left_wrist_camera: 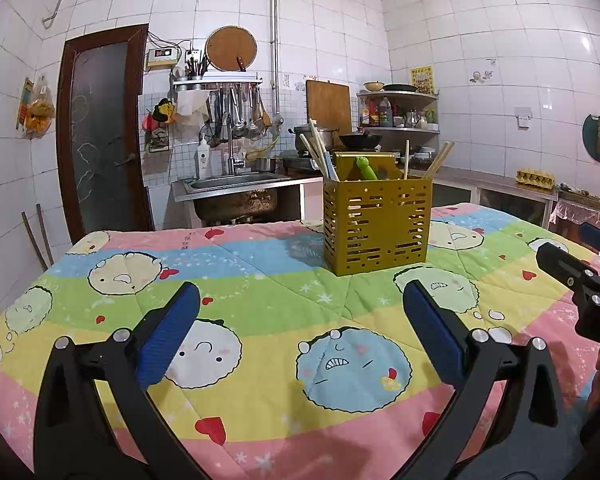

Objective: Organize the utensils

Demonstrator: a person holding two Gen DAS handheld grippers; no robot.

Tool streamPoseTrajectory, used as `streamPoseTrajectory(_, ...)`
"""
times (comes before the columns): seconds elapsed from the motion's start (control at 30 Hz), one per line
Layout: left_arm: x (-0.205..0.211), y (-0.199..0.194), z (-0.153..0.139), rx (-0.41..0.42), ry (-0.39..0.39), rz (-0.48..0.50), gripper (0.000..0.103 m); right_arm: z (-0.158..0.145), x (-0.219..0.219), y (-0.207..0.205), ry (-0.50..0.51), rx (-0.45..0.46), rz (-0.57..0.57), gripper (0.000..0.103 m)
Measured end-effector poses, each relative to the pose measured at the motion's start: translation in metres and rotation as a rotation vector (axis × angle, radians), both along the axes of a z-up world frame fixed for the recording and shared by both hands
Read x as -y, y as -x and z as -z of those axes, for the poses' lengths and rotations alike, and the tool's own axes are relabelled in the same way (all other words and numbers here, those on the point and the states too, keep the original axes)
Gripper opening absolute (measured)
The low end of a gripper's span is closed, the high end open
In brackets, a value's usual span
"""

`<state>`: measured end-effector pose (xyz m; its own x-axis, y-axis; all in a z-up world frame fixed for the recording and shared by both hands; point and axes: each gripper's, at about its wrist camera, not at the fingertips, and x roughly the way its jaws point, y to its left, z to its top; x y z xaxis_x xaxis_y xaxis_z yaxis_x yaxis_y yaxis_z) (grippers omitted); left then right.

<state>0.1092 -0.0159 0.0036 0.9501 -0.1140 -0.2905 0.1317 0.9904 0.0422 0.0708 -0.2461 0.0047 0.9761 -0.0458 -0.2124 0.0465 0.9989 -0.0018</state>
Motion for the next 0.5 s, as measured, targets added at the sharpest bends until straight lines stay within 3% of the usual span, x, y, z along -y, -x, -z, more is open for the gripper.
streamPoseTrajectory(0.5,-0.0009,-0.0014,0.0004,-0.006,0.001,-0.001,0.098,-0.0014,0.0006,0.0004,-0.001,0.002,0.001,0.099)
